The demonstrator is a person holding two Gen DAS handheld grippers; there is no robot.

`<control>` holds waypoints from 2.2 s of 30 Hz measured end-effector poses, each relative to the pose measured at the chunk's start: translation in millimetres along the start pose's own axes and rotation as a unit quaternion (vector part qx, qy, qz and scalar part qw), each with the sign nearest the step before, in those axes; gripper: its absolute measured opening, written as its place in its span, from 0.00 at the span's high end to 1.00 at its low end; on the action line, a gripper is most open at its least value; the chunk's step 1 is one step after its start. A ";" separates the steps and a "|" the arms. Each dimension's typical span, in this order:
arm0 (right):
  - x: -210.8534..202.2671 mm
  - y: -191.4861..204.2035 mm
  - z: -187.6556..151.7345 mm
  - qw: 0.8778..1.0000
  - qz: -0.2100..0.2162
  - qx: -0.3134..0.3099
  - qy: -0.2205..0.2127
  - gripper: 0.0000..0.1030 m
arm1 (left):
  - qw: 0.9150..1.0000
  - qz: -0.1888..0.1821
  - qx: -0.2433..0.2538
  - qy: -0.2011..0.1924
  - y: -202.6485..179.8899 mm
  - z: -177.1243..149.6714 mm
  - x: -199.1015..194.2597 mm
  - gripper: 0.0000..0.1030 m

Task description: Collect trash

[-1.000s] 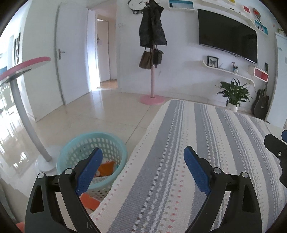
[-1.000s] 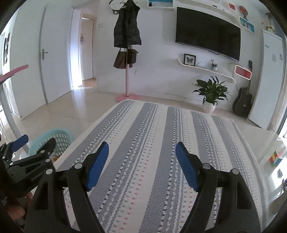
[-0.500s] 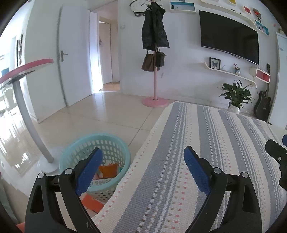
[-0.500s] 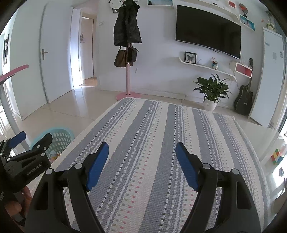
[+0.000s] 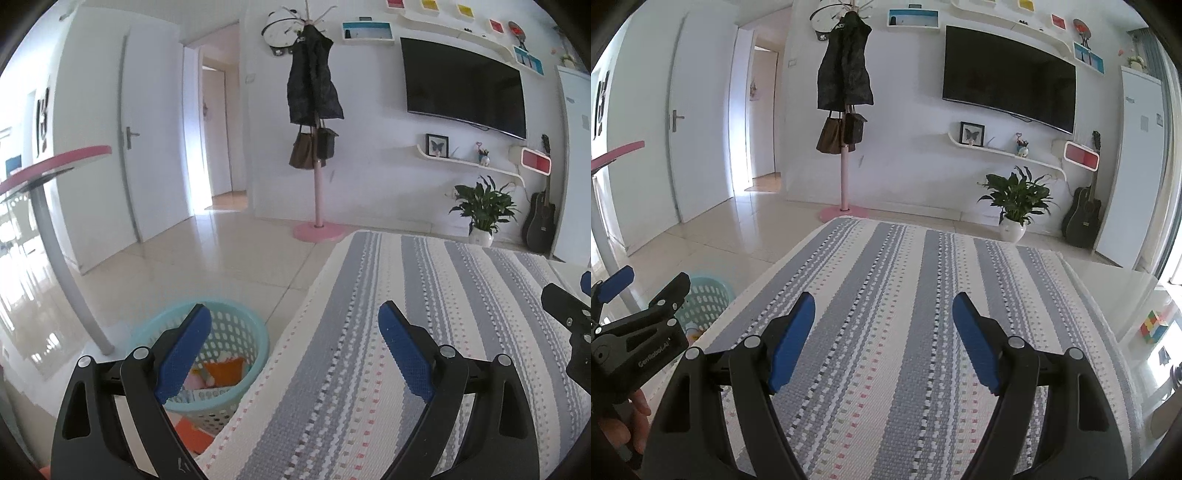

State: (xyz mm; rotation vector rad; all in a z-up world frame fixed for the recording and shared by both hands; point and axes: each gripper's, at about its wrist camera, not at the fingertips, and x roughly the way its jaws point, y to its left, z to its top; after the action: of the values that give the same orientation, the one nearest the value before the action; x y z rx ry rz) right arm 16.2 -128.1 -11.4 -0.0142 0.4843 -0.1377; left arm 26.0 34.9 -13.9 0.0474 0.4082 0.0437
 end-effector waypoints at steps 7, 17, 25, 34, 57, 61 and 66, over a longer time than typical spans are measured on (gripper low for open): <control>1.8 -9.0 -1.0 1.000 0.004 0.027 -0.004 0.29 | 1.000 -0.001 0.003 -0.007 -0.5 0.7 -1.0 0.13; 1.3 -9.2 0.4 1.000 0.002 0.028 -0.008 0.25 | 1.000 -0.004 0.007 -0.014 -1.2 2.7 -2.1 0.13; 1.4 -6.4 0.3 1.000 0.000 0.018 -0.011 0.25 | 1.000 -0.004 0.008 -0.015 -2.0 2.7 -2.6 0.13; 0.6 -6.9 -1.0 1.000 -0.001 0.020 -0.015 0.25 | 1.000 -0.007 0.013 -0.022 -3.7 2.1 -4.7 0.11; -2.1 -3.5 -1.8 1.000 -0.002 0.012 -0.019 0.25 | 1.000 -0.023 0.008 -0.015 -4.5 5.4 -2.3 0.08; -1.6 -3.5 -1.0 1.000 -0.001 0.012 -0.018 0.25 | 1.000 -0.023 0.009 -0.015 -4.8 4.7 -2.3 0.08; -2.8 -3.2 -0.8 1.000 -0.002 0.011 -0.021 0.25 | 1.000 -0.025 0.010 -0.014 -4.8 4.1 -2.2 0.08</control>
State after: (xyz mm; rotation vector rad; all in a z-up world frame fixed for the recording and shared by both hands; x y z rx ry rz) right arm 13.0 -130.9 -10.6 0.0024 0.4409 -0.1468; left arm 25.7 29.8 -9.5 0.0567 0.3826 -0.0093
